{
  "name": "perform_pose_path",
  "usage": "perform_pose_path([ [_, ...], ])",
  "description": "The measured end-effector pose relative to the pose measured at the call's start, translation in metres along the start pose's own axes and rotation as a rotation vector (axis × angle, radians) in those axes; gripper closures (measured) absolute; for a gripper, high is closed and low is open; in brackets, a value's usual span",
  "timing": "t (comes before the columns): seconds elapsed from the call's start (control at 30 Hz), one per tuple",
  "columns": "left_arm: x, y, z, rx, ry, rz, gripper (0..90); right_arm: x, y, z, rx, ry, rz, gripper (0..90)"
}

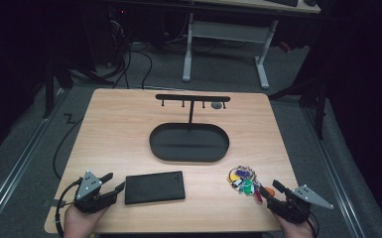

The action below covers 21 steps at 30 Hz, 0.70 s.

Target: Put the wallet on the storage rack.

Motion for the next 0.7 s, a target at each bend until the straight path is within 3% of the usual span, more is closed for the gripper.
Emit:
perform_pose_path([
  [0.7,0.0000,-0.0003,0.0028,0.017,0.020,0.002,43.7,-0.0006,0.0030,0.0015,0.014,0.002,-0.011,38.5],
])
Point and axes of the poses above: each handheld gripper's, and its own axes: y roughly forward along the jaws, z roughly out of its underside, x roughly to its left, the point moved 3 cm from there along y, roughly forward along the jaws, and after that the axes turned 6 degrees about -y, right-handed, at the moved point
